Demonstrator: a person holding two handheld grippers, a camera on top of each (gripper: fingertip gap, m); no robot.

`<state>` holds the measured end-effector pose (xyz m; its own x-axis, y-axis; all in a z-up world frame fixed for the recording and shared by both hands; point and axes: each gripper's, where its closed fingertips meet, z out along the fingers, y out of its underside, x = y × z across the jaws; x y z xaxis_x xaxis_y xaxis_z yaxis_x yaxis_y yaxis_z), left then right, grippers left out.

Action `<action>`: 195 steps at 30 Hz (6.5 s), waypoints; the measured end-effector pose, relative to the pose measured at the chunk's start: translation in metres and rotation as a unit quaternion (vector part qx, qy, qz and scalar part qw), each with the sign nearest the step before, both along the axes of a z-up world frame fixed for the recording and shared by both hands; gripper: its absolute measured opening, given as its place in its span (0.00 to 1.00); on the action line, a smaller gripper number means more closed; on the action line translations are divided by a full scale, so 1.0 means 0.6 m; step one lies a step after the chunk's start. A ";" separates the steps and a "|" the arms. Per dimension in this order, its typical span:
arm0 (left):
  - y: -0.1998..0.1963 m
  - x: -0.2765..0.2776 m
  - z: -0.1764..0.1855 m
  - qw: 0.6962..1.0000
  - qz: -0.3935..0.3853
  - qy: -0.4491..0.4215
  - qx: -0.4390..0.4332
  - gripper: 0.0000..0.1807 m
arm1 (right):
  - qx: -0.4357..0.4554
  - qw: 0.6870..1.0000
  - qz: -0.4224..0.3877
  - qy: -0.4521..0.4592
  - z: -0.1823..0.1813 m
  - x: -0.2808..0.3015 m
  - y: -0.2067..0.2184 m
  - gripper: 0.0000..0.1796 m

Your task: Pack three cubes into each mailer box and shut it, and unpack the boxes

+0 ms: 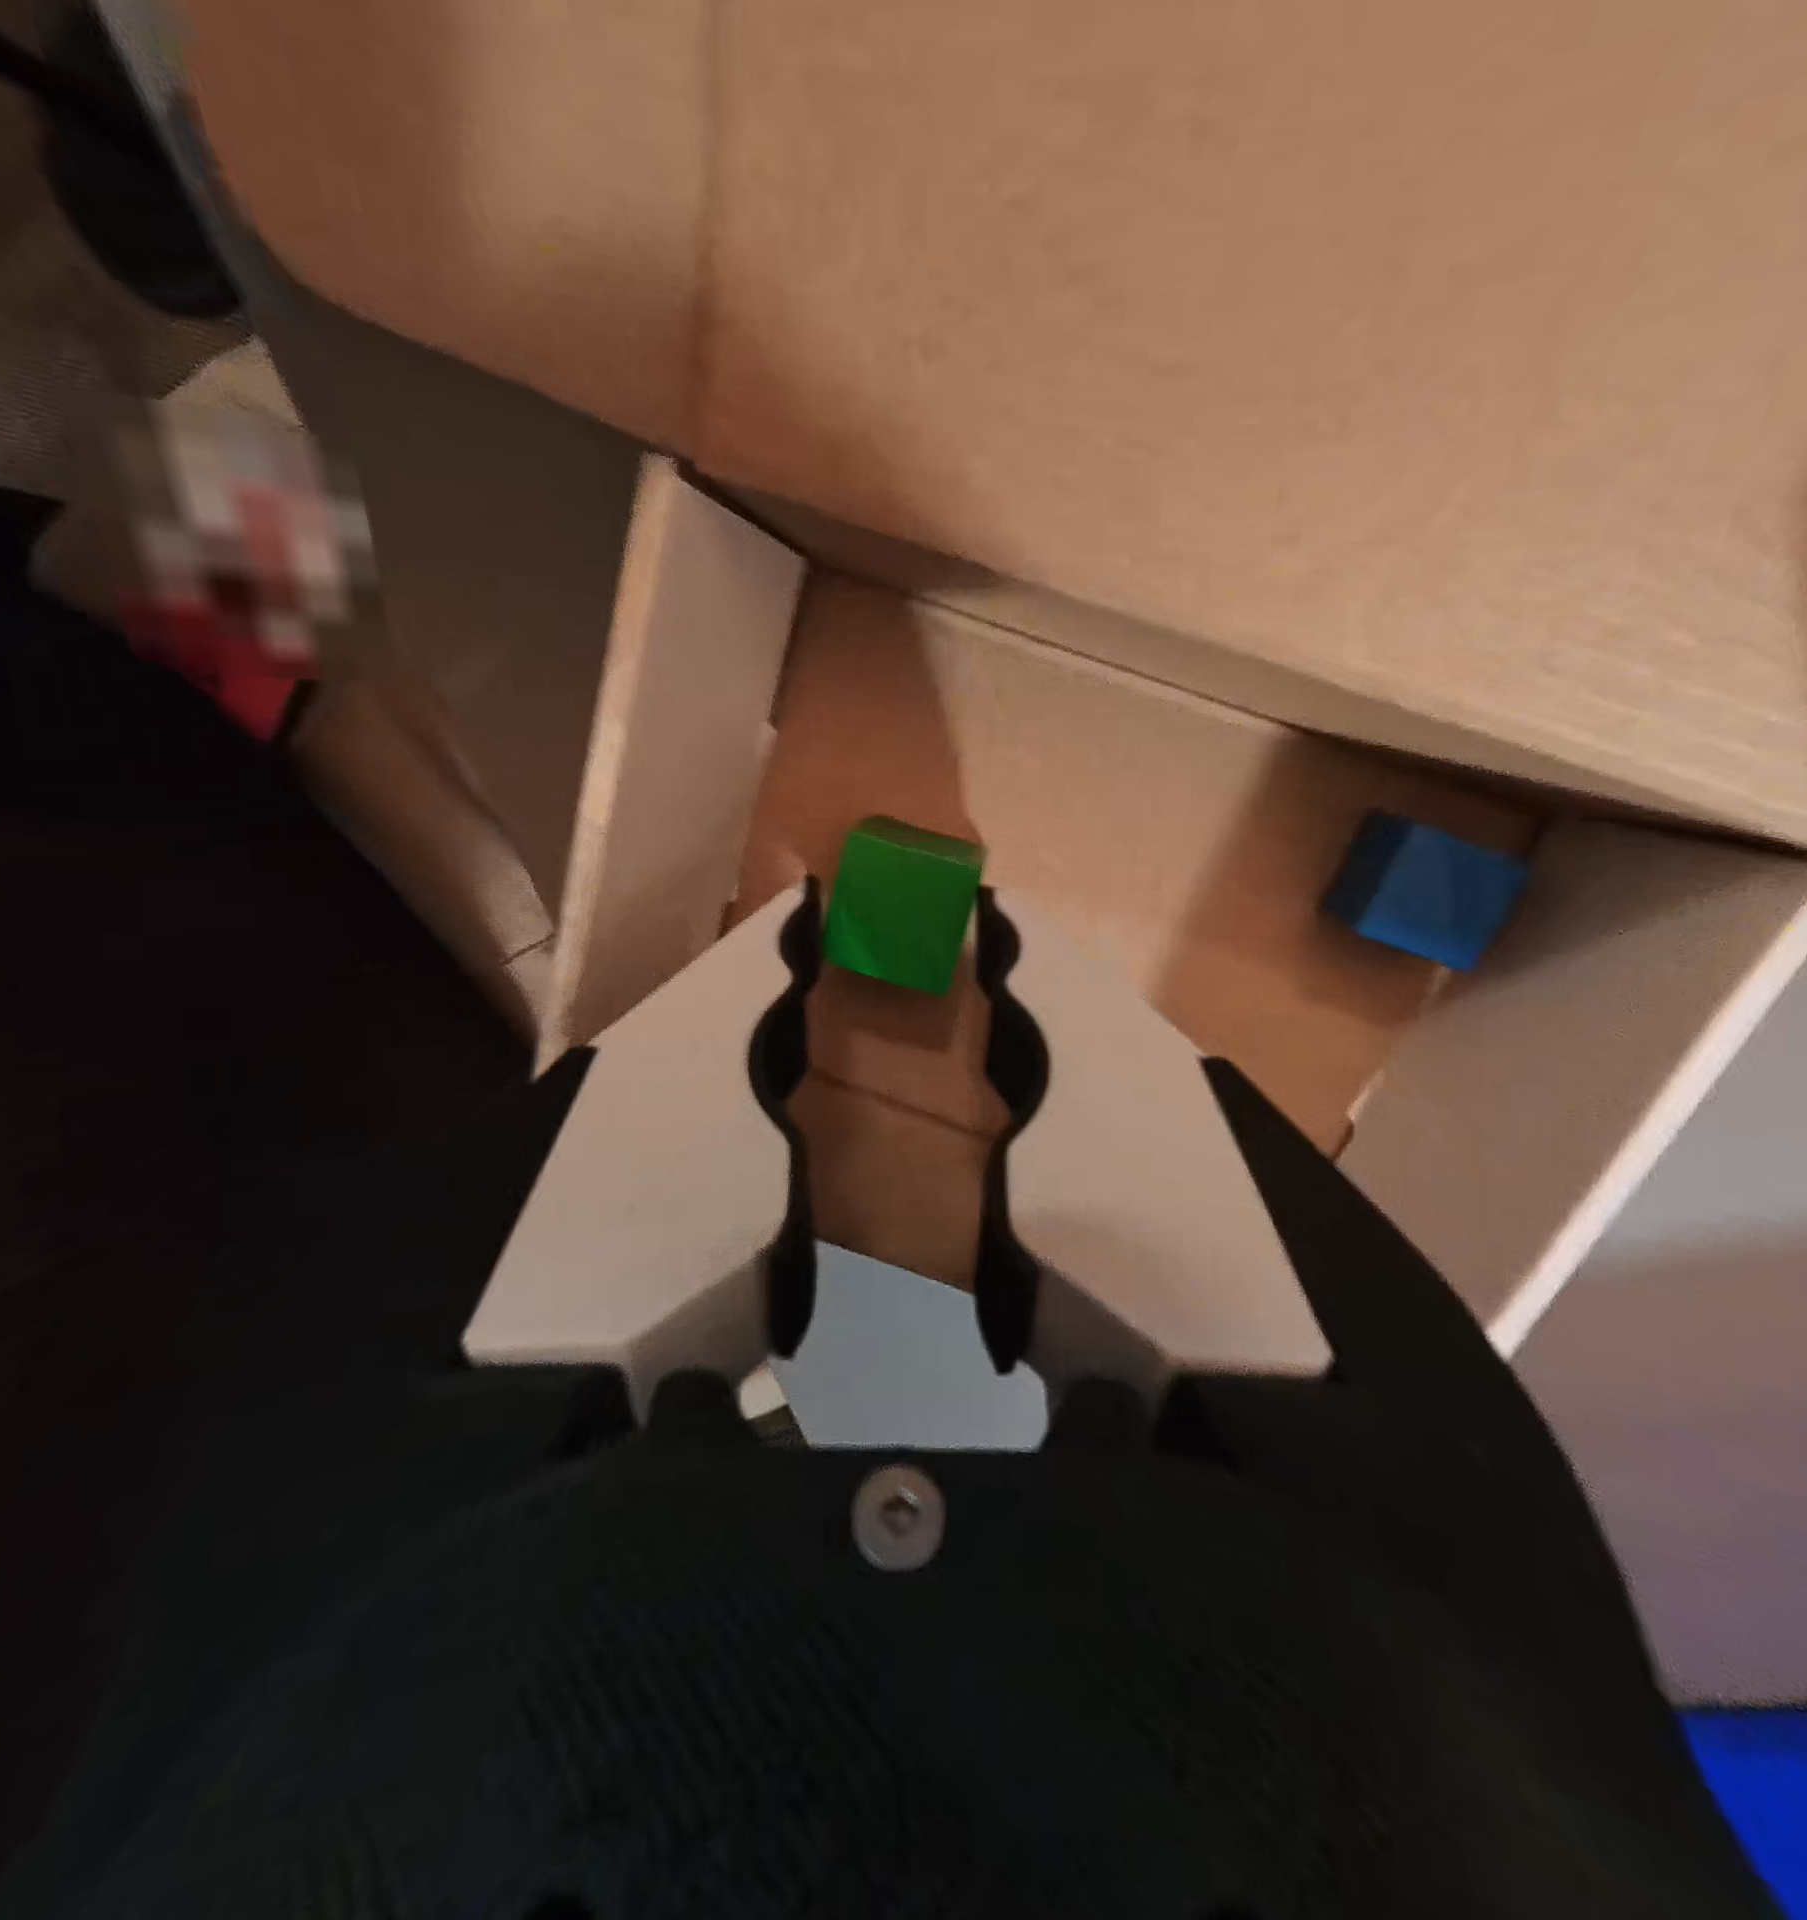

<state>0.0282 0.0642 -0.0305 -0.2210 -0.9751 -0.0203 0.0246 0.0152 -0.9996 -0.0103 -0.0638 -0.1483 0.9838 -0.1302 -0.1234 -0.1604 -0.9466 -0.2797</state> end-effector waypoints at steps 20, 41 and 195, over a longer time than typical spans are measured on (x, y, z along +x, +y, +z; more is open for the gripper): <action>-0.003 0.002 -0.002 1.000 0.004 0.003 0.005 0.12 | 0.072 0.868 -0.473 -0.131 0.103 0.351 -0.530 0.15; -0.005 0.001 -0.007 1.000 0.003 0.005 0.026 0.12 | 0.031 0.851 -0.518 -0.081 0.035 0.358 -0.542 0.28; -0.216 -0.056 -0.057 0.950 -0.206 -0.033 0.232 0.27 | 0.376 0.882 -0.239 0.152 0.035 0.025 -0.114 0.30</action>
<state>-0.0056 -0.0653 -0.0645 -0.5651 -0.6890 -0.4537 0.1860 0.4294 -0.8838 0.0047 -0.1322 -0.1275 0.7456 -0.2902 -0.5999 -0.6664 -0.3163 -0.6752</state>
